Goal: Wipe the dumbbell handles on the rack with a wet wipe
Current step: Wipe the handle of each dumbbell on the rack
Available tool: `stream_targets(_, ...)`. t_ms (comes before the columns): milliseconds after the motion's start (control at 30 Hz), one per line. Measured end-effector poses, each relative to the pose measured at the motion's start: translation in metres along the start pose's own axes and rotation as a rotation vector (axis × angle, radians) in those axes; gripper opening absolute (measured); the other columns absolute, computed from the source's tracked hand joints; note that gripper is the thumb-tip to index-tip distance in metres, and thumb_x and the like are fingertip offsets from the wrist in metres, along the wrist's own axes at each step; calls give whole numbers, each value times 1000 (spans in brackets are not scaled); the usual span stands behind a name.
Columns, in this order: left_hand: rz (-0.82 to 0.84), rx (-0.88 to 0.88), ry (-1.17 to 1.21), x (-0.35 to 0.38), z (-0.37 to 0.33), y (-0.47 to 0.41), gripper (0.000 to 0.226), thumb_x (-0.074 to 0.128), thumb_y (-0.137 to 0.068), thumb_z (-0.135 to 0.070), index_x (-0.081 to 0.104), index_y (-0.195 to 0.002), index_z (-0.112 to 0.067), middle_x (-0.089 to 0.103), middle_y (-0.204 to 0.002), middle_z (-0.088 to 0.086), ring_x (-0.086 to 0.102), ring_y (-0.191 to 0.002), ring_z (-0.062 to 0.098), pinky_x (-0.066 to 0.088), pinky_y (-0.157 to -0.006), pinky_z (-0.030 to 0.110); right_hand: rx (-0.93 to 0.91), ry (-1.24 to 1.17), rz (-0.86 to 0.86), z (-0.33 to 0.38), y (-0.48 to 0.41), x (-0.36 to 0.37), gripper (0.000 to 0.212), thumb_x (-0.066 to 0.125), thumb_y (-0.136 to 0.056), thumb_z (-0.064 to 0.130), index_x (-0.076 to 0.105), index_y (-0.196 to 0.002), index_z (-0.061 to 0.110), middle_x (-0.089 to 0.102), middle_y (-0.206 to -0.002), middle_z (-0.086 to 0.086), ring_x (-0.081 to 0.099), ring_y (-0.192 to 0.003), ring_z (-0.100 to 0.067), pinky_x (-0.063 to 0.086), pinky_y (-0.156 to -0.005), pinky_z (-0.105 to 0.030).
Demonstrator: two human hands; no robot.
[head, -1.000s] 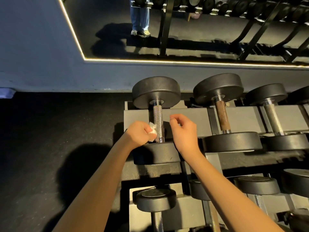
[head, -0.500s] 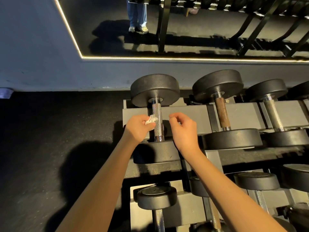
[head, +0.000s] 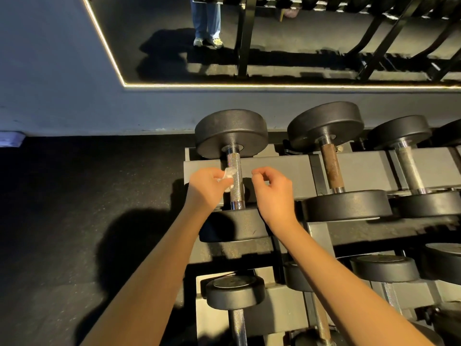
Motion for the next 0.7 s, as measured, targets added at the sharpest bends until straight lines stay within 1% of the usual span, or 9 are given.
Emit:
stream_targets(100, 5, -16, -30, -1, 3, 0, 10, 62, -91, -19, 63, -84, -13, 56, -74, -5, 51, -69, 6, 38, -57, 6, 8, 3, 2, 0, 0, 0, 17, 50, -94, 15, 62, -85, 21, 64, -89, 0, 56, -80, -9, 40, -64, -12)
stream_targets(200, -86, -86, 84, -2, 7, -7, 22, 61, -92, -20, 66, -104, -2, 64, -98, 7, 55, -86, 11, 40, -61, 8, 17, 5, 4, 0, 1, -1, 18, 49, -93, 15, 66, -86, 16, 65, -90, -4, 58, -83, -14, 42, -65, -15)
stream_targets(233, -96, -105, 107, -2, 9, -8, 25, 62, -92, -20, 66, -107, -1, 65, -101, 10, 55, -87, 12, 41, -60, 8, 19, 3, 4, 0, 1, -1, 18, 49, -93, 15, 66, -86, 15, 66, -90, -5, 59, -84, -15, 42, -65, -16)
stream_targets(300, -57, -93, 88, -1, 7, -6, 22, 64, -91, -18, 66, -98, 2, 64, -90, 7, 53, -79, 12, 39, -57, 4, 23, 5, 3, 0, 1, -1, 18, 49, -93, 15, 66, -86, 15, 66, -91, -5, 59, -84, -16, 43, -66, -19)
stream_targets(367, 23, -61, 28, -2, 5, 2, 12, 65, -90, -17, 65, -88, -5, 57, -74, -2, 50, -68, 8, 38, -53, 5, 22, 15, -1, 0, 1, -1, 18, 49, -93, 16, 66, -87, 14, 66, -91, -5, 58, -85, -16, 43, -66, -19)
stream_targets(500, 271, -37, -167, 2, 4, 13, 12, 68, -87, -20, 67, -90, -9, 56, -79, -3, 51, -72, 9, 38, -57, 13, 17, 19, -2, -1, 1, -1, 19, 49, -94, 16, 67, -90, 10, 66, -91, -6, 59, -86, -18, 48, -72, -31)
stream_targets(533, 296, -35, -186, 2, 2, 14, 12, 68, -87, -20, 68, -91, -9, 56, -79, -4, 51, -71, 8, 37, -57, 12, 16, 20, -1, -1, 1, -1, 19, 49, -94, 16, 67, -91, 10, 65, -91, -5, 59, -86, -18, 48, -73, -32)
stream_targets(600, 234, -49, -135, -4, -3, 10, 8, 65, -89, -19, 66, -92, -11, 54, -76, -6, 49, -68, 5, 37, -53, 8, 13, 20, 6, 1, 1, -1, 16, 49, -94, 17, 65, -93, 16, 63, -92, 0, 57, -85, -14, 46, -72, -27)
stream_targets(700, -27, -50, 20, -19, -11, -2, 4, 59, -93, -16, 61, -92, -12, 52, -76, -7, 47, -69, 4, 39, -57, 5, 26, 27, 16, -1, 1, -1, 20, 48, -95, 19, 65, -107, 18, 62, -101, 4, 54, -91, -6, 44, -75, -22)
Point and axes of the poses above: each hand's wrist, its own y-axis away from the middle knuckle, its own x-axis out of the palm, z = x × y, the point moved 6 cm from there along -y, towards the middle knuckle
